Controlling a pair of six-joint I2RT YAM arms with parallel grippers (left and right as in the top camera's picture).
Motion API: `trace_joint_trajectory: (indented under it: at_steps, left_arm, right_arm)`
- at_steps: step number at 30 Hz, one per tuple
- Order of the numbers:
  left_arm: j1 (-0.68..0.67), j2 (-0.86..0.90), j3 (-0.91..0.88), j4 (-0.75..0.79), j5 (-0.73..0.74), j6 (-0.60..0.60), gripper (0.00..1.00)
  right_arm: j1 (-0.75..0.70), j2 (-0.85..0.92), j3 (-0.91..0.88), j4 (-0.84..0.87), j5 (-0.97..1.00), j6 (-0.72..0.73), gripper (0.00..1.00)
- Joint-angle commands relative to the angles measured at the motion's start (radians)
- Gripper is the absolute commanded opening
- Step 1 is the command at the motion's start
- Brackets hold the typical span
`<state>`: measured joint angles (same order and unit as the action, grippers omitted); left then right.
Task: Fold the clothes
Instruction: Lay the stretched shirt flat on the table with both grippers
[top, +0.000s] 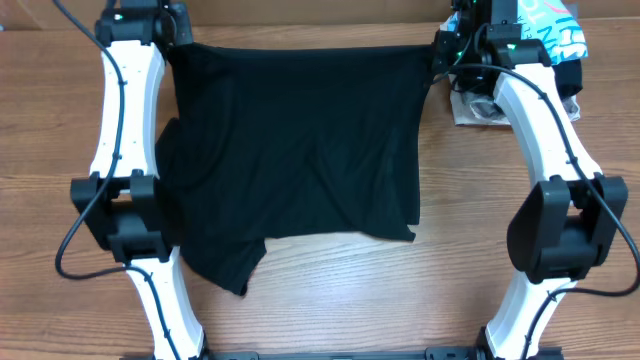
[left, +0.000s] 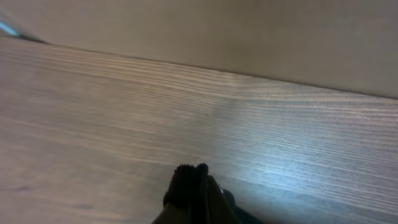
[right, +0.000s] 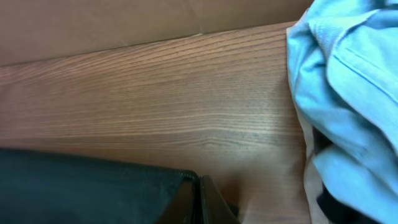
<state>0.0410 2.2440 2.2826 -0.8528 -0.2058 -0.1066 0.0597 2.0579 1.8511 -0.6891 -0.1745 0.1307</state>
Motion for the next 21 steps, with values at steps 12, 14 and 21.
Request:
trace_joint_trajectory:
  at_steps: [12,14,21]
  left_arm:
    - [0.003,0.032,0.004,-0.148,0.069,-0.013,0.04]
    - [0.003,0.031,0.004,-0.209,0.069,-0.013,0.04]
    - [0.005,0.032,0.003,-0.407,0.066,-0.012,0.04]
  right_arm:
    - [-0.010,0.013,0.009,-0.170,-0.043,0.000,0.04]
    - [-0.010,0.013,0.009,-0.225,-0.045,0.003,0.04]
    - [-0.010,0.020,0.004,-0.394,-0.044,0.003,0.04]
